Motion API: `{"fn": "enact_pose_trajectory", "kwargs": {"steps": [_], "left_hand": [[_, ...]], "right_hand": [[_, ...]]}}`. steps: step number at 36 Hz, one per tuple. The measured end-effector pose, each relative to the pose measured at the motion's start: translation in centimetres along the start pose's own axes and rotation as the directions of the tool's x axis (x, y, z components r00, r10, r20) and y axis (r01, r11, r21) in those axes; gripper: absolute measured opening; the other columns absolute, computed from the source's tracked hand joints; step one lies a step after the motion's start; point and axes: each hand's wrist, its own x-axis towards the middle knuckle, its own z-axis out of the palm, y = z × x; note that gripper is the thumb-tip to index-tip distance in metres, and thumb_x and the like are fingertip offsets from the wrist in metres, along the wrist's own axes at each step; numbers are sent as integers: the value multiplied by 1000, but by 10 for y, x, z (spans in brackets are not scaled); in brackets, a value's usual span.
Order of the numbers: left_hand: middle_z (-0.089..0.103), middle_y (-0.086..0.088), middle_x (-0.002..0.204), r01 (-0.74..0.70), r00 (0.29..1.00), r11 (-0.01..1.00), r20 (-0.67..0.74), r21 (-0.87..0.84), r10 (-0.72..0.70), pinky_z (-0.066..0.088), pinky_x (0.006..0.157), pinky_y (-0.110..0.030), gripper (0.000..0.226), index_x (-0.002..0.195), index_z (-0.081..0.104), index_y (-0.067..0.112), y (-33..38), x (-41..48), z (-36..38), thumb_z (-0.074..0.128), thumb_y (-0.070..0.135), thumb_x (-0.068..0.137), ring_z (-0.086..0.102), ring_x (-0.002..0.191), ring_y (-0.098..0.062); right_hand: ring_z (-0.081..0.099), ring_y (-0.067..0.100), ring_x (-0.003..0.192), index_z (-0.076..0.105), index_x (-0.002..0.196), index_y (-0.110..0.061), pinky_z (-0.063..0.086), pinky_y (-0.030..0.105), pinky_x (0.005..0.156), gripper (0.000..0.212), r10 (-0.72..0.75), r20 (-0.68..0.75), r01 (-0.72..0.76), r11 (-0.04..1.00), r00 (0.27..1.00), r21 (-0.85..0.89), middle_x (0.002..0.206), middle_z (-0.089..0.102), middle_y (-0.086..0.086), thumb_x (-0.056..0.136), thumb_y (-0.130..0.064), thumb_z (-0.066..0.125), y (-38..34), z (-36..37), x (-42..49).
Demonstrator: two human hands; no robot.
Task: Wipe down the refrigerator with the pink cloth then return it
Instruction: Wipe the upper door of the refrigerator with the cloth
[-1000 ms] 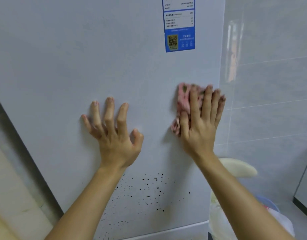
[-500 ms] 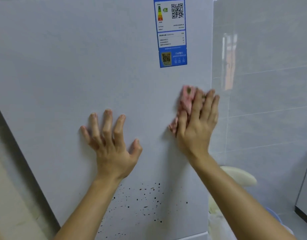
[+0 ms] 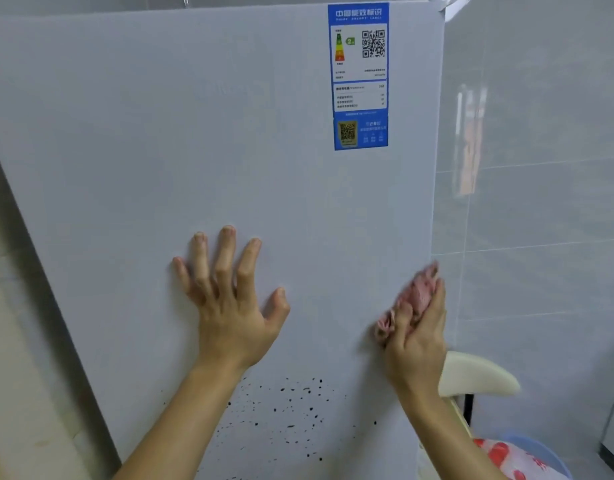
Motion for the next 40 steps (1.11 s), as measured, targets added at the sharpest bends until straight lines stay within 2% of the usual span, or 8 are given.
{"fn": "enact_pose_trajectory", "kwargs": {"steps": [5,10,13,15,18,24,32,40], "left_hand": [[27,-17,164,10,1000,1000,-6,10,-10,6,122,-75,73,153,38,11,1,0,3,58,45,91,15,154,-50],[27,-18,164,12,1000,1000,-6,6,-12,6,122,-76,73,153,38,11,-1,0,3,57,44,90,15,154,-51],[27,-18,164,9,1000,1000,-6,5,-9,7,122,-76,74,153,38,11,-1,-1,4,59,44,90,15,154,-51],[26,-17,164,10,1000,1000,-6,4,-10,6,122,-75,76,153,38,11,-2,-1,4,60,43,88,15,154,-51],[27,-17,164,8,1000,1000,-16,1,-8,5,122,-75,77,152,38,12,-1,-1,3,62,42,85,15,154,-51],[29,-15,165,5,1000,997,5,-74,-4,5,124,-73,73,149,42,13,-5,-1,-7,64,37,85,14,156,-47],[25,-12,170,-37,994,985,98,-170,54,11,131,-52,68,155,38,6,-46,-6,-33,51,17,89,15,162,-29],[25,-11,171,8,994,998,109,-69,0,8,130,-56,57,157,38,17,-108,-12,-54,42,30,102,14,161,-31]], "right_hand": [[61,47,121,22,163,-27,49,50,89,82,103,49,-102,994,993,-33,158,46,12,91,-68,21,6,-6,-14],[66,44,115,15,160,-42,47,43,81,65,-81,-67,83,996,994,36,160,48,3,99,-57,30,-37,-4,27],[56,32,138,16,163,-36,50,48,102,66,-196,-196,218,971,961,97,166,39,-3,103,-54,36,-77,6,68],[32,33,156,22,166,-14,33,54,122,67,-262,-262,284,957,929,52,171,27,11,107,-43,36,-104,15,93],[18,45,157,30,159,5,13,56,130,62,-437,-294,410,900,850,-150,167,24,28,111,-32,33,-137,34,101],[22,32,159,38,160,-11,15,45,131,52,-806,-28,776,578,591,-251,168,29,14,112,-32,34,-140,67,34],[27,31,158,45,145,-6,19,44,130,41,-891,149,902,414,429,-126,168,30,15,108,-21,51,-63,58,1],[22,45,156,66,132,6,13,57,130,34,-616,-215,588,787,758,-186,164,31,27,103,2,49,-96,54,37]]}}
